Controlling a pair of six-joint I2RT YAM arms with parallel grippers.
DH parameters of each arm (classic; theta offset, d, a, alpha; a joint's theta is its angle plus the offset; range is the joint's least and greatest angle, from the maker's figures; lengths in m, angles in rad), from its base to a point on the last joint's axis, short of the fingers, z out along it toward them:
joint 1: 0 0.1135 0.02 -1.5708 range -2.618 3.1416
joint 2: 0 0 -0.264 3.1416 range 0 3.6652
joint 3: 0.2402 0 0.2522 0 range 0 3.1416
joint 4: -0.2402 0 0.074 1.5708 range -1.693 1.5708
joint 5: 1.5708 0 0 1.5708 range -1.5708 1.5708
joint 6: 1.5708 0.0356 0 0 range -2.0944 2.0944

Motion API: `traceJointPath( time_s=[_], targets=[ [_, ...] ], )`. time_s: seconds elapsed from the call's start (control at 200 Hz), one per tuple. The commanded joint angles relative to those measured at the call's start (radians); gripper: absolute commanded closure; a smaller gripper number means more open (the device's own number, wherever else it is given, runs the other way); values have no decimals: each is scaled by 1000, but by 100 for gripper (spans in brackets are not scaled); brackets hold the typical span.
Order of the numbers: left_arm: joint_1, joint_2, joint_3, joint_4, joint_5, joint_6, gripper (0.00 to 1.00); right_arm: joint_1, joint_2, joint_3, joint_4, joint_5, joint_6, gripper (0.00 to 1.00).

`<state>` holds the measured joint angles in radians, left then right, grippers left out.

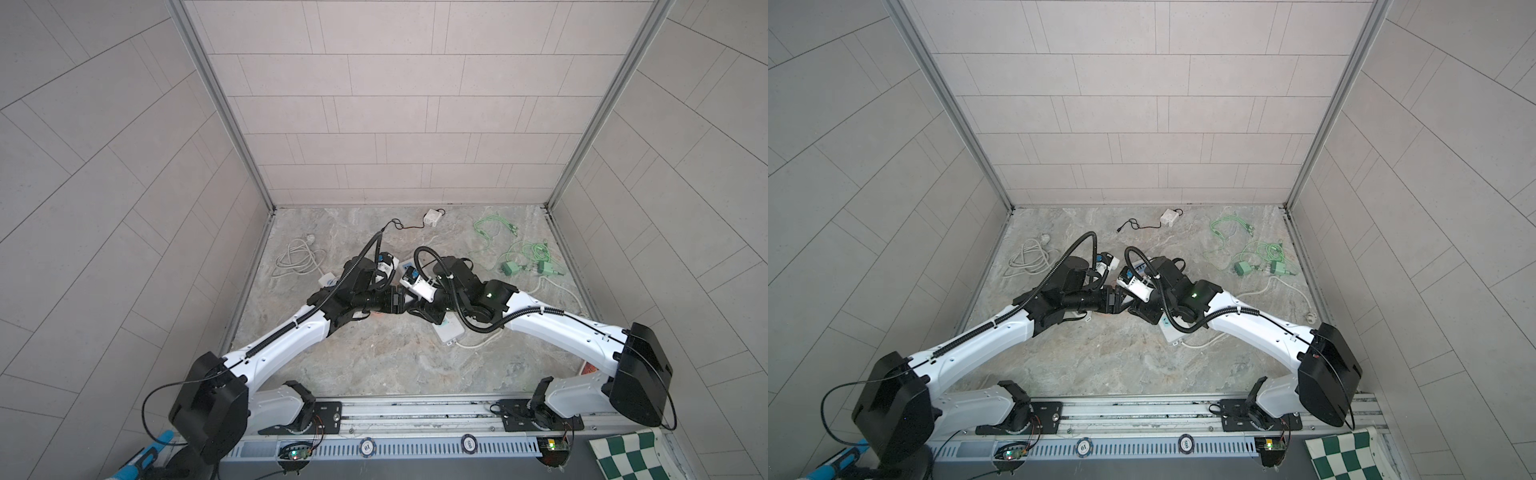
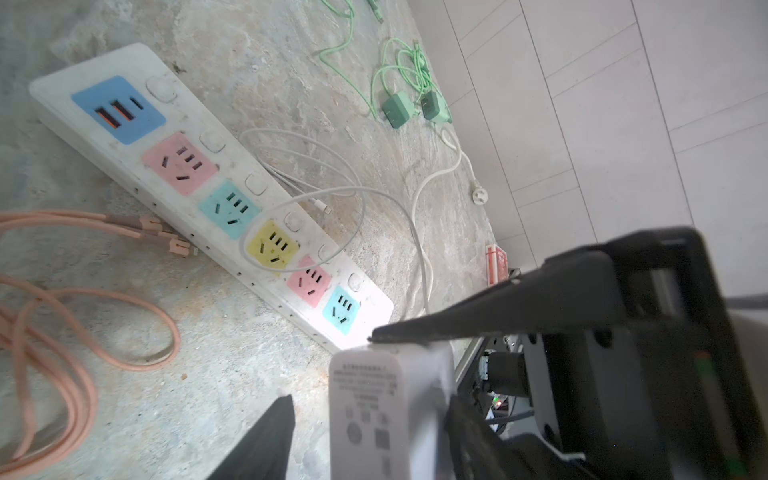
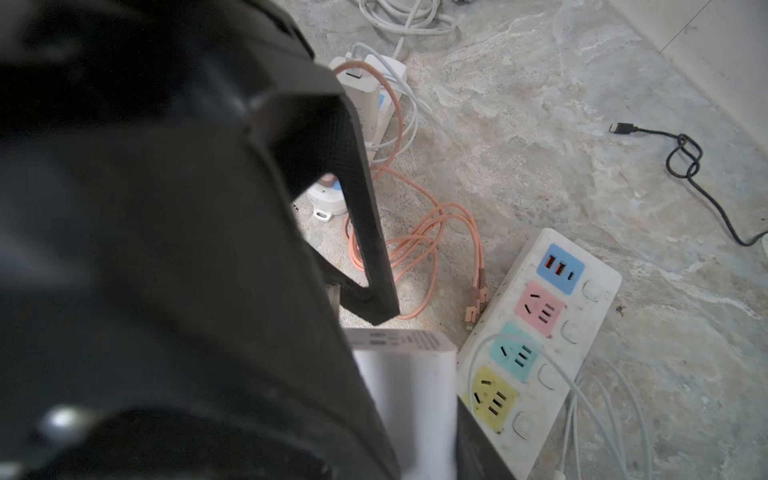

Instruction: Insert the plug

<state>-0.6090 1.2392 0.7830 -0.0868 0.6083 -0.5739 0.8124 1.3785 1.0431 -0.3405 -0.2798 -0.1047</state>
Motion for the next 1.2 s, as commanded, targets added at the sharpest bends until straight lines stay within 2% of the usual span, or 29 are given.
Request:
traceJointPath(
  time_s=[0.0,0.165,0.31,0.4,0.475,0.515,0.62,0.681,0.726,0.841,1.051,1.111,1.191],
  targets=[
    [-4,-14,6,17,39,-2,45,7,-18,24,35,-3,-15,79],
    [-4,-47,2,6,38,-4,58,7,2,47,23,8,-27,79],
    [-4,-18,-1,45,100,-22,69,7,5,50,44,7,-21,77],
    [-3,-8,0,45,99,-20,78,7,9,55,45,23,-17,70],
    [-4,-9,-2,49,103,-16,85,7,8,58,45,37,-19,61],
    [-3,-9,-4,56,107,-20,87,5,9,55,47,44,-15,51],
    [-3,-11,7,37,84,-16,90,-2,-3,46,47,86,6,36],
    [-2,-8,23,6,54,1,91,-12,-28,25,46,125,37,29],
    [0,-6,27,8,44,3,92,-30,-63,0,47,106,51,27],
    [0,11,36,18,16,-5,96,-84,-184,-97,96,58,108,27],
    [0,99,37,73,32,-12,99,-118,-251,-117,53,110,145,22],
    [1,119,49,73,36,-12,99,-150,-270,-126,35,117,211,23],
    [2,120,67,65,39,-11,99,-214,-290,-148,21,78,366,25]
  ],
)
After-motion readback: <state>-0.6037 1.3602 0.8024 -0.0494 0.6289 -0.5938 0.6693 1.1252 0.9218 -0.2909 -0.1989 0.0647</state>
